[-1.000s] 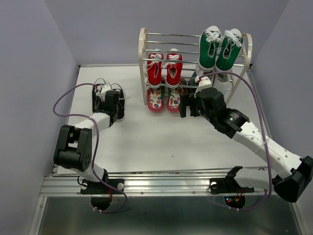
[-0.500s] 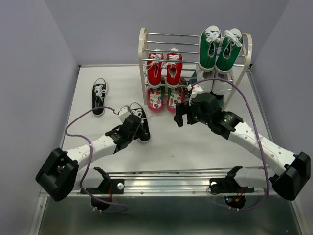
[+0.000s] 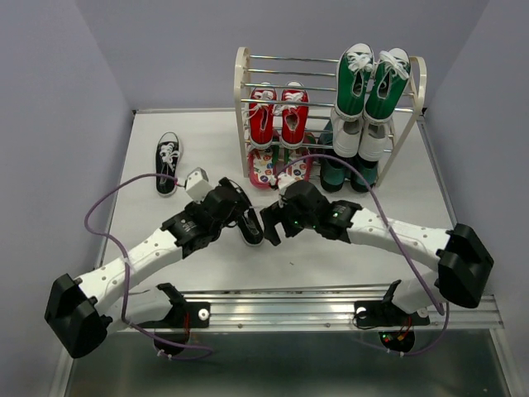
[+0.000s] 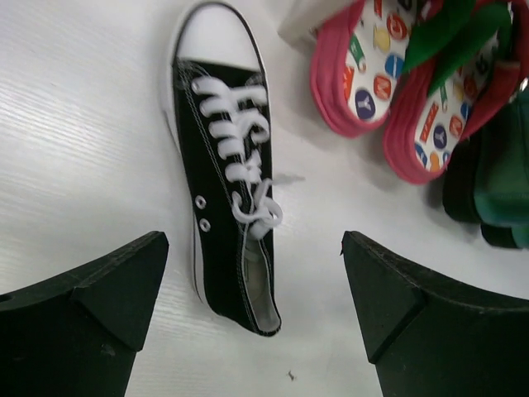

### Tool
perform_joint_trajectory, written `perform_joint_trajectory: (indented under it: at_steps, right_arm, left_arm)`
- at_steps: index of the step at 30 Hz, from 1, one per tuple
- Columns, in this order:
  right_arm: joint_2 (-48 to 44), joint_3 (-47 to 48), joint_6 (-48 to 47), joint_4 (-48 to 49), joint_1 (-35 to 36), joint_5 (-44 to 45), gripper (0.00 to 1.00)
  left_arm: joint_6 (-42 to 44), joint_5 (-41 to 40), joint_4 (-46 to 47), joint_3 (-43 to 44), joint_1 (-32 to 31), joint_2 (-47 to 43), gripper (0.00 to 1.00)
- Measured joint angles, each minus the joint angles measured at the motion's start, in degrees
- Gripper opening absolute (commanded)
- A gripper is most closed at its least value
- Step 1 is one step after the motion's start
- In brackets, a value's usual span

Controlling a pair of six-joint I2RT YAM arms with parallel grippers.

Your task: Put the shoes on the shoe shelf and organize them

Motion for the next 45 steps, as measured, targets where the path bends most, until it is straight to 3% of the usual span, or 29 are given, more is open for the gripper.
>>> perform_joint_trajectory:
  at_steps: [8, 13, 22, 26, 32, 36, 45]
  right_arm:
    - [15.89, 6.14, 0.63, 2.38, 5.46, 4.42, 1.00]
    - [20.52, 8.92, 1.09, 2.75, 5.81, 7.89, 0.97]
    - [24.04, 11.78, 1.66, 3.85, 6.58, 9.16, 0.70]
    - [24.61, 12.37, 1.73, 4.04, 6.91, 9.09, 0.47]
    - [25.16, 13.00, 1.81, 3.89, 7.41, 9.07, 0.26]
    - [26.45, 14.36, 1.95, 2.95, 7.69, 9.81, 0.01]
    - [26.12, 14.45, -1.14, 2.93, 9.86, 15.91, 0.01]
  left_arm:
    - [2.16, -6.27, -6.21, 1.77, 11.10, -6.36, 0.99]
    - [4.24, -7.08, -6.36, 1.27, 14.10, -11.96, 0.99]
    - [6.32, -7.13, -5.99, -0.74, 15.41, -12.41, 0.99]
    - [7.39, -7.15, -5.46, -1.22, 15.54, -11.43, 0.99]
    - [8.50, -7.37, -4.39, -1.22, 16.09, -10.27, 0.99]
    - [8.87, -7.54, -4.09, -1.22, 16.46, -10.12, 0.99]
    - [9.11, -7.74, -4.09, -1.22, 16.92, -10.14, 0.99]
